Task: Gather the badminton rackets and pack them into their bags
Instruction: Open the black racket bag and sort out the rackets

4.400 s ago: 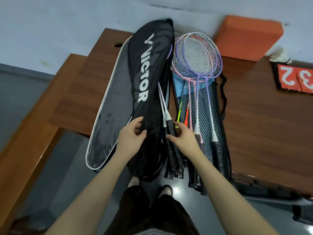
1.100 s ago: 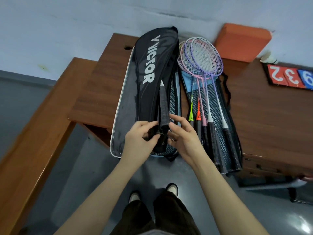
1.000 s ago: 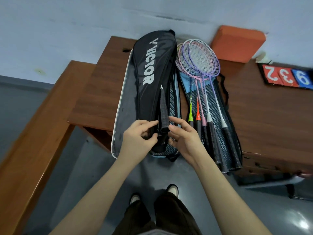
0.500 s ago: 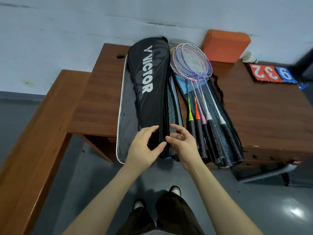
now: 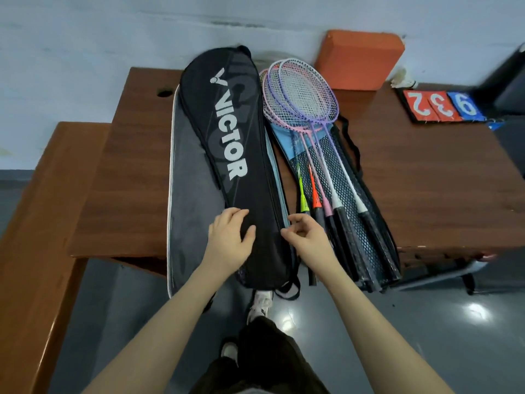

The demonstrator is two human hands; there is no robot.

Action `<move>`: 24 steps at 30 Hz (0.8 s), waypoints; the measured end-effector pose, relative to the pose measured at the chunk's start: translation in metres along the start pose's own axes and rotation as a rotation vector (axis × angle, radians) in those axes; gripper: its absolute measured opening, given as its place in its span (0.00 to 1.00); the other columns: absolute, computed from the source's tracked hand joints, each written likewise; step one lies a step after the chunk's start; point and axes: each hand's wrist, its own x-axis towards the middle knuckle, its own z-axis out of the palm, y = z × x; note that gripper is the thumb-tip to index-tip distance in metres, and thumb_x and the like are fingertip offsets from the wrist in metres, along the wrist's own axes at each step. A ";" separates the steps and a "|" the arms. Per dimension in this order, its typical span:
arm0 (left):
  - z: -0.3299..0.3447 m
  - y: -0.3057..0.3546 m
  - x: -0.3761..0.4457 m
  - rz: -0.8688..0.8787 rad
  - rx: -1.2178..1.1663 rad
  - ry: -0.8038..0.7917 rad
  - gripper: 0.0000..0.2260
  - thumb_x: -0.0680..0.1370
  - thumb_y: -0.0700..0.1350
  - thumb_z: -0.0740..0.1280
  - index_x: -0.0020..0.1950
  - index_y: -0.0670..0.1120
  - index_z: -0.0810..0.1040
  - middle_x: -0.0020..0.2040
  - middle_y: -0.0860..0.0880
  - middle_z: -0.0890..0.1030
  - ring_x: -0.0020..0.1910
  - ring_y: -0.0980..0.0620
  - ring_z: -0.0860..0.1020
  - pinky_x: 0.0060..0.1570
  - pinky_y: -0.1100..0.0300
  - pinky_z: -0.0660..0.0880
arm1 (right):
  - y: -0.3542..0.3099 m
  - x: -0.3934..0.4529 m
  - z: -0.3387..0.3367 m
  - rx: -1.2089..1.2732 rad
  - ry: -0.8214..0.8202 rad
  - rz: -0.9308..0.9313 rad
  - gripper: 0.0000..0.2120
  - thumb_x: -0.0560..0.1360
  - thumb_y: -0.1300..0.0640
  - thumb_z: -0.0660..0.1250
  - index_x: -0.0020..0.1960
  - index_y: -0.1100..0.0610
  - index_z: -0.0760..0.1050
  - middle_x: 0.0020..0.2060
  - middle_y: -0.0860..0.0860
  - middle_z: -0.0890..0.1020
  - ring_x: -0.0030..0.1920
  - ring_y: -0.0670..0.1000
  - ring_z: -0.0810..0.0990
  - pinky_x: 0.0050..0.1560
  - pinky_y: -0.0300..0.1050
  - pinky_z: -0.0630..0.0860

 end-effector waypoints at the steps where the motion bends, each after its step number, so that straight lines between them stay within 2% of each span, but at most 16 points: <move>1: 0.001 -0.001 0.011 -0.038 0.016 -0.004 0.19 0.77 0.49 0.62 0.65 0.42 0.72 0.61 0.44 0.73 0.60 0.44 0.71 0.60 0.51 0.65 | -0.002 0.013 0.000 -0.059 -0.007 -0.021 0.13 0.73 0.57 0.69 0.57 0.55 0.73 0.40 0.50 0.78 0.43 0.48 0.77 0.49 0.42 0.73; 4: -0.003 -0.002 0.044 -0.086 0.064 0.002 0.20 0.76 0.48 0.65 0.66 0.42 0.70 0.61 0.44 0.72 0.60 0.45 0.71 0.61 0.50 0.66 | -0.015 0.053 0.003 -0.128 0.010 -0.092 0.13 0.75 0.57 0.66 0.60 0.56 0.74 0.46 0.52 0.79 0.47 0.48 0.76 0.52 0.42 0.73; 7: -0.013 -0.001 0.076 -0.156 0.120 0.022 0.21 0.76 0.49 0.64 0.67 0.42 0.68 0.62 0.44 0.70 0.60 0.45 0.70 0.61 0.51 0.65 | -0.030 0.088 0.003 -0.143 0.014 -0.132 0.13 0.76 0.57 0.64 0.60 0.56 0.75 0.45 0.53 0.80 0.46 0.48 0.77 0.50 0.41 0.73; 10: -0.021 -0.005 0.105 -0.251 0.157 0.031 0.23 0.77 0.49 0.64 0.69 0.42 0.65 0.64 0.42 0.69 0.62 0.42 0.68 0.62 0.50 0.64 | -0.039 0.121 0.006 -0.220 -0.024 -0.149 0.15 0.75 0.53 0.65 0.61 0.55 0.73 0.44 0.52 0.79 0.45 0.50 0.77 0.49 0.47 0.75; 14: -0.022 -0.013 0.137 -0.374 -0.016 -0.009 0.30 0.76 0.48 0.65 0.73 0.41 0.57 0.68 0.39 0.65 0.67 0.41 0.65 0.66 0.48 0.63 | -0.049 0.152 0.020 -0.335 -0.019 -0.178 0.22 0.75 0.51 0.65 0.68 0.52 0.67 0.46 0.51 0.77 0.48 0.52 0.78 0.50 0.52 0.76; 19: -0.022 -0.033 0.171 -0.399 -0.037 0.073 0.29 0.76 0.47 0.66 0.73 0.40 0.59 0.68 0.37 0.66 0.66 0.38 0.66 0.64 0.46 0.65 | -0.056 0.176 0.041 -0.364 0.019 -0.136 0.25 0.75 0.52 0.65 0.70 0.53 0.64 0.56 0.56 0.77 0.55 0.55 0.77 0.57 0.57 0.74; 24: -0.033 -0.055 0.191 -0.399 -0.226 0.058 0.30 0.75 0.45 0.69 0.73 0.43 0.60 0.66 0.40 0.66 0.64 0.43 0.68 0.62 0.56 0.64 | -0.060 0.185 0.053 -0.431 0.106 -0.134 0.24 0.76 0.55 0.65 0.70 0.56 0.64 0.59 0.55 0.76 0.55 0.57 0.77 0.58 0.59 0.71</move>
